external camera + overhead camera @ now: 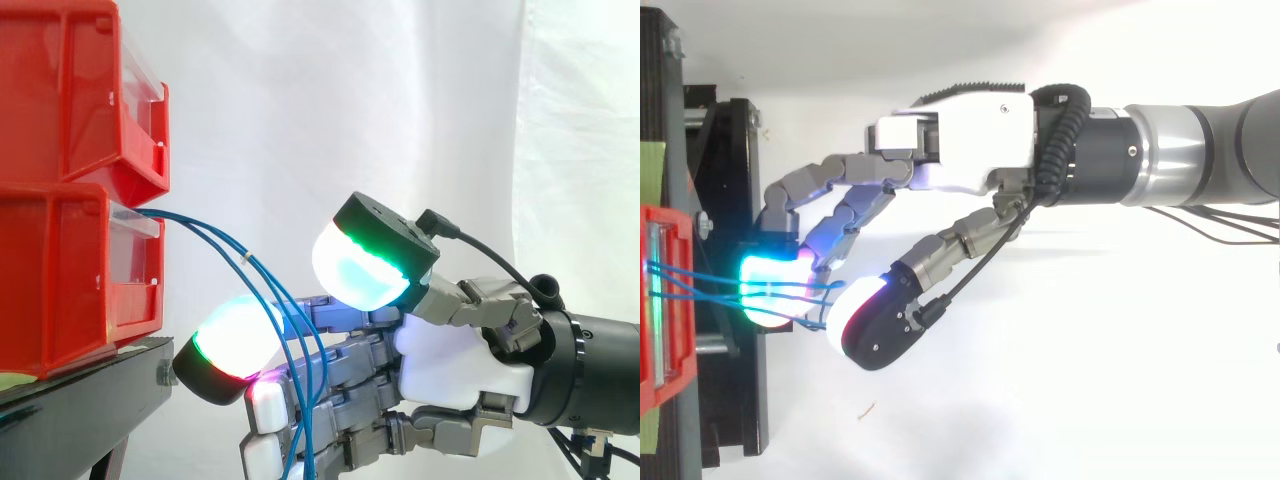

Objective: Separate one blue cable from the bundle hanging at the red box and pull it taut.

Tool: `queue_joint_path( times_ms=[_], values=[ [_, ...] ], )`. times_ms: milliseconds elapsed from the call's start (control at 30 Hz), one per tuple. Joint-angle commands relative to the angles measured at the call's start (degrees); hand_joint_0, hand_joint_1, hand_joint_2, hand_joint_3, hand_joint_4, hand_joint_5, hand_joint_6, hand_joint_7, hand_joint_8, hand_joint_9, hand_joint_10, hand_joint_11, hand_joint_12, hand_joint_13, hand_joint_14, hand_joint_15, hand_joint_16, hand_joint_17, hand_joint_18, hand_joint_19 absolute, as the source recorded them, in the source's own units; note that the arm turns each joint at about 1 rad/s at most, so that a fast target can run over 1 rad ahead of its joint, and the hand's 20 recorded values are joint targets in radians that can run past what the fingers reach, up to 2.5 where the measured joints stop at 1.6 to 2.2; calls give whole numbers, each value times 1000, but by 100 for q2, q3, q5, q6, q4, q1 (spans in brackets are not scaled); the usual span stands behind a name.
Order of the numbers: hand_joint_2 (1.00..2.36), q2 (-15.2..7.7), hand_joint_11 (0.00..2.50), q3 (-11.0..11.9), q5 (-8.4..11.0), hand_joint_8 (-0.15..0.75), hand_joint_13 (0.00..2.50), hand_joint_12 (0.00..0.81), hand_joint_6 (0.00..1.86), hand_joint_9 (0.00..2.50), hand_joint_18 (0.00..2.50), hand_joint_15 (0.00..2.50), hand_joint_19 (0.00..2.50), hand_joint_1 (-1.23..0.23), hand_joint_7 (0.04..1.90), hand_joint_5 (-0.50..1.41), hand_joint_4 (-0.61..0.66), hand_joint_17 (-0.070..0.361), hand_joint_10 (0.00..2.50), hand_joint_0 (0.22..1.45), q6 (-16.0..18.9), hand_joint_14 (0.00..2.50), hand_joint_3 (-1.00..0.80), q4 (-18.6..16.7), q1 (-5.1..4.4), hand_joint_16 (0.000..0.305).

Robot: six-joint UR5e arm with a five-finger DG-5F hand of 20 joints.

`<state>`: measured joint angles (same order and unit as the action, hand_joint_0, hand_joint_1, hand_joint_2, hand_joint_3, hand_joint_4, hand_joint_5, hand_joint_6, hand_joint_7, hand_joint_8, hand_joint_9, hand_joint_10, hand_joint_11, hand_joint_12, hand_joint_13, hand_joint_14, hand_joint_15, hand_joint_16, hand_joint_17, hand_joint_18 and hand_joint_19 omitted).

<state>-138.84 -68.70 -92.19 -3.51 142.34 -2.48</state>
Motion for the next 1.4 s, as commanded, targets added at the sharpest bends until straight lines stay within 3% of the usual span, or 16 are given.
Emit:
queue_joint_path(
  times_ms=[0, 200, 267, 367, 600, 867, 1367],
  values=[
    [1002, -3, 640, 23, -18, 347, 766, 407, 503, 740, 756, 399, 470, -662, 1033, -169, 293, 114, 14, 612, 0, 13, -466, 4, 1, 51],
    [1003, 6, 633, 23, -124, 349, 768, 407, 503, 746, 762, 400, 469, -662, 1038, -167, 291, 113, 13, 612, 8, 14, -452, 4, 28, 50],
    [1003, 15, 644, 23, -273, 348, 770, 406, 503, 746, 764, 397, 466, -659, 1038, -165, 295, 113, 14, 616, 8, 14, -448, 4, 45, 50],
    [1004, 68, 651, 23, -326, 347, 772, 406, 503, 753, 763, 397, 468, -659, 1051, -163, 293, 113, 12, 623, 17, 14, -436, 13, 45, 50],
    [1008, 173, 655, 23, -326, 347, 778, 406, 503, 760, 768, 397, 469, -658, 1092, -157, 292, 112, 12, 640, 17, 13, -392, 101, 72, 50],
    [1009, 323, 651, 23, -335, 352, 788, 404, 502, 772, 771, 406, 468, -652, 1123, -150, 288, 112, 14, 648, -106, 13, -381, 496, 107, 50],
    [1003, 323, 667, 23, -299, 360, 835, 408, 501, 838, 800, 413, 470, -613, 1231, -120, 282, 111, 15, 607, -132, 13, -459, 479, 107, 49]
  ],
)
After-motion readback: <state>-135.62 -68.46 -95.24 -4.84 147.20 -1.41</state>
